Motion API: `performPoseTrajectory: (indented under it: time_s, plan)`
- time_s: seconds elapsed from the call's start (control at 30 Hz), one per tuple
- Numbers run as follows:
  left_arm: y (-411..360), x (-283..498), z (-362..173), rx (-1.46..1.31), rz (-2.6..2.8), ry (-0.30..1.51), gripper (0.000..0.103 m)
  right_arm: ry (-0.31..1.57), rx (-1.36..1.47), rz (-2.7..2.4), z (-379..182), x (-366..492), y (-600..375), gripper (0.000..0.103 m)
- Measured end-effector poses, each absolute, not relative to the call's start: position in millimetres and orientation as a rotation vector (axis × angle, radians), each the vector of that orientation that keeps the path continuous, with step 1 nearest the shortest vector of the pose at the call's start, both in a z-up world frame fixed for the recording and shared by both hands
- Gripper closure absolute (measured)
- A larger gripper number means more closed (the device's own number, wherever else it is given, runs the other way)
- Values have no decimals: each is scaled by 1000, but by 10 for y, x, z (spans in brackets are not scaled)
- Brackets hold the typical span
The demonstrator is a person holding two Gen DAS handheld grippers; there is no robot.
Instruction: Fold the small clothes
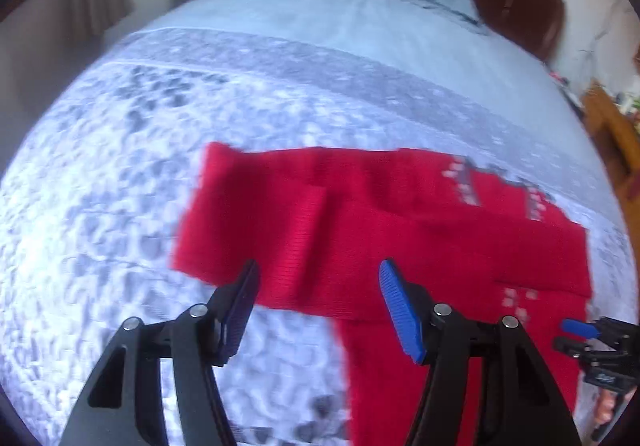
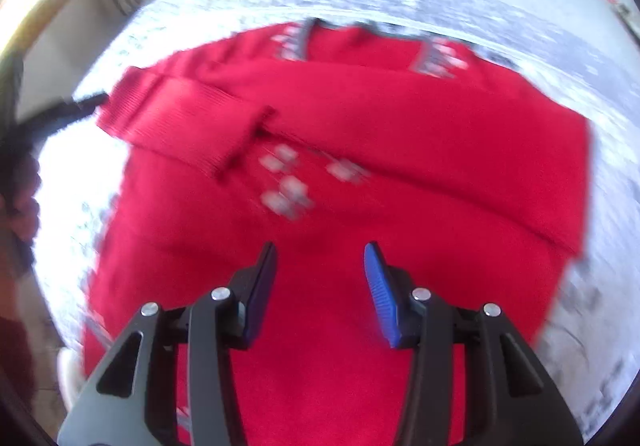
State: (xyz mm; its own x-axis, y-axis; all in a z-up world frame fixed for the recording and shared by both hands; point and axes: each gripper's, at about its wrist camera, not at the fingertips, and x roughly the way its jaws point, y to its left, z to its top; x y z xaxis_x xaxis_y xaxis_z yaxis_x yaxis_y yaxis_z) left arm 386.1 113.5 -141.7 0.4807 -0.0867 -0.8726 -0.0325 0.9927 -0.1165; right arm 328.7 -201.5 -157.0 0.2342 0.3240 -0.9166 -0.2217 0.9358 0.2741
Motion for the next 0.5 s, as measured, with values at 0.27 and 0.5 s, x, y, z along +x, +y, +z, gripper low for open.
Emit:
performPoseTrajectory:
  time_s: [0.27,0.5]
  plan:
    - [1516,3975,-1602,-154,26,1128,40,1430,277,410,-2017,3864,-1627,65]
    - [1508,4027,-1667,-126,65,1145,40,1431,345,409,-2090,4064,-1560,65]
